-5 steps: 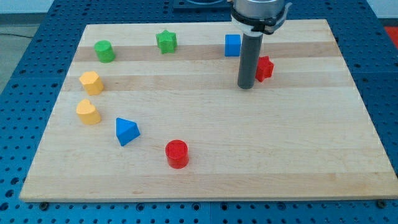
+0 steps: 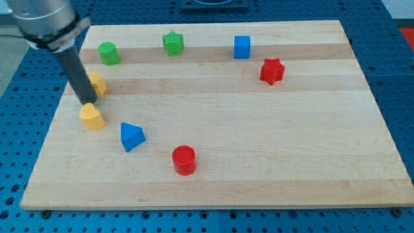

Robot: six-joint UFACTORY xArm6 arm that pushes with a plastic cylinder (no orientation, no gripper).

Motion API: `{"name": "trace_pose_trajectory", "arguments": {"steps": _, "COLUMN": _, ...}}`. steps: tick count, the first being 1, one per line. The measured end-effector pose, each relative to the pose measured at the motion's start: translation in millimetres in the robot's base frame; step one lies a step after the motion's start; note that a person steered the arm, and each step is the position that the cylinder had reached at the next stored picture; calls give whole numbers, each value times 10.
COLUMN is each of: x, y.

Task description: Slightly push the blue triangle in between the yellow heart and red circle

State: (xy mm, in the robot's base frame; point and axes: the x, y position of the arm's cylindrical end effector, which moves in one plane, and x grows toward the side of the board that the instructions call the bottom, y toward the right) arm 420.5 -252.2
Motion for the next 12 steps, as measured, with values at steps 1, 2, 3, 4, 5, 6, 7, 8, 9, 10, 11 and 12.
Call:
{"name": "trace_pose_trajectory", "arguments": {"steps": 1, "x": 128, "y": -74}}
{"name": "trace_pose_trajectory", "arguments": {"steps": 2, "x": 525, "y": -112}}
{"name": "trace_pose_trajectory", "arguments": {"steps": 3, "x": 545, "y": -112}}
{"name": "trace_pose_trajectory", "arguments": {"steps": 4, "x": 545, "y": 282}}
{"name": "trace_pose_trajectory", "arguments": {"steps": 5, "x": 630, "y": 195}}
{"name": "trace_pose_trajectory", "arguments": {"steps": 6, "x": 1213, "y": -1}}
{"name": "trace_pose_trajectory", "arguments": {"steps": 7, "x": 1291, "y": -1}}
{"name": "trace_pose_trajectory", "arguments": {"steps": 8, "x": 1253, "y": 30}}
{"name": "trace_pose_trajectory", "arguments": {"steps": 9, "x": 1253, "y": 260}}
{"name": "trace_pose_trajectory", "arguments": {"steps": 10, "x": 1563, "y": 689}}
{"name": "trace_pose_trajectory", "arguments": {"steps": 11, "x": 1578, "y": 1179}}
{"name": "trace_pose_trajectory", "arguments": {"steps": 12, "x": 1578, "y": 1529}}
